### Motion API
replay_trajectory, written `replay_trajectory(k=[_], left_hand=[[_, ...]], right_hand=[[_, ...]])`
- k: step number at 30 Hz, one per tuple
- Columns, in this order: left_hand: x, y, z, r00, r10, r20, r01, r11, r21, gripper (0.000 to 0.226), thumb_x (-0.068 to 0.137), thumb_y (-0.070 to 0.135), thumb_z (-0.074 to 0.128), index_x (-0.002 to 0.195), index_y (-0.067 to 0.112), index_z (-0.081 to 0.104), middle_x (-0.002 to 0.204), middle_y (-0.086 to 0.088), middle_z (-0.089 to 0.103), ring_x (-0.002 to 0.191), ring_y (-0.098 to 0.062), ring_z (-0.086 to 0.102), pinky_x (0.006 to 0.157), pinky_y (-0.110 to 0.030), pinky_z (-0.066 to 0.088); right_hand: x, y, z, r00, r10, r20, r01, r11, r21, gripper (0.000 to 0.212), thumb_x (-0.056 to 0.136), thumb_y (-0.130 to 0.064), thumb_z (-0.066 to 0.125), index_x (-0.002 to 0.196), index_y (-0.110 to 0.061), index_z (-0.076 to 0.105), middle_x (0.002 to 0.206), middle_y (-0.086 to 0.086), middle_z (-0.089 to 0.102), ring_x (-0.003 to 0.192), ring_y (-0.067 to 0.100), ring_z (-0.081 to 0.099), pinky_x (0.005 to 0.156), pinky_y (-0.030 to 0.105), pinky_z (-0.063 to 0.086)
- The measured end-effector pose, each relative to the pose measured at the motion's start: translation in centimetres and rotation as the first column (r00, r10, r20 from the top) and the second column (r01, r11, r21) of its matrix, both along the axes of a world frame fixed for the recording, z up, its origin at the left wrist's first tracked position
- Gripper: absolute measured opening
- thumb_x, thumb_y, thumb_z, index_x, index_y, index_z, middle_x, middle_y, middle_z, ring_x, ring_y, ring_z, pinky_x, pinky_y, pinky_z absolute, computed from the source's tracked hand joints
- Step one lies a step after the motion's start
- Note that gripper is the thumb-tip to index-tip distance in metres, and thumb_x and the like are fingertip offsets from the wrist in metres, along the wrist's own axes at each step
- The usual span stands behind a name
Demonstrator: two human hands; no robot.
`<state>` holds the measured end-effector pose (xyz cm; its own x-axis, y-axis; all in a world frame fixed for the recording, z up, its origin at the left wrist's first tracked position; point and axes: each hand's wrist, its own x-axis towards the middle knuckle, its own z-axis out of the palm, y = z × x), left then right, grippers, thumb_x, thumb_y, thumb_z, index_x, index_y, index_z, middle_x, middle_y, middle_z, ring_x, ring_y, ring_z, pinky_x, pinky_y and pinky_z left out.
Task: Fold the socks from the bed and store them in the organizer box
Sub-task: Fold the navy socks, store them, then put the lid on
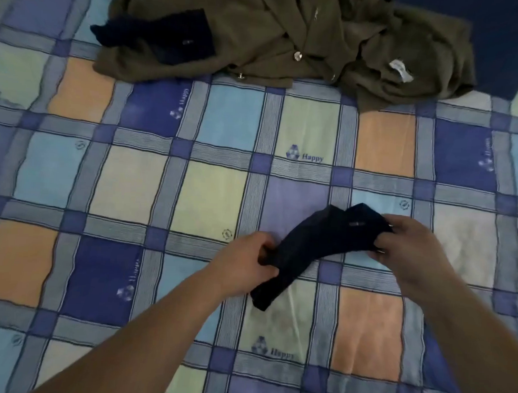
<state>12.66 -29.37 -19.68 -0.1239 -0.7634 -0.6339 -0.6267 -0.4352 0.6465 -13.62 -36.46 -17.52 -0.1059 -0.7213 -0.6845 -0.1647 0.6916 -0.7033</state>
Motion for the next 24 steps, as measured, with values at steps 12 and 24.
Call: replay_trajectory(k=[12,24], left_hand=[[-0.2,4.1,-0.9,0.841,0.539,-0.049,-0.537,0.842,0.052,0.016,0.085,0.025,0.068,0.089,0.039,0.061,0.092,0.011,0.070,0.084,-0.008,0.067,0.075,-0.035,0.057],[10.8,-0.8,-1.6,0.722,0.406,0.561,-0.075,0.851,-0.520,0.057,0.084,0.047,0.040,0.127,0.013,0.055,0.136,-0.011,0.054,0.125,-0.033,0.047,0.106,-0.046,0.039]], right_hand=[[-1.6,-0.5,-2.0,0.972,-0.020,-0.236,0.027,0.999,0.027,0.019,0.086,-0.025,0.074,0.083,-0.010,0.063,0.087,0.012,0.068,0.085,0.029,0.070,0.072,0.047,0.062],[4.4,-4.4,1.2,0.699,0.247,-0.671,-0.468,0.868,-0.168,0.038,0.085,-0.043,0.067,0.117,-0.027,0.054,0.111,-0.003,0.060,0.086,0.017,0.063,0.075,0.036,0.049]])
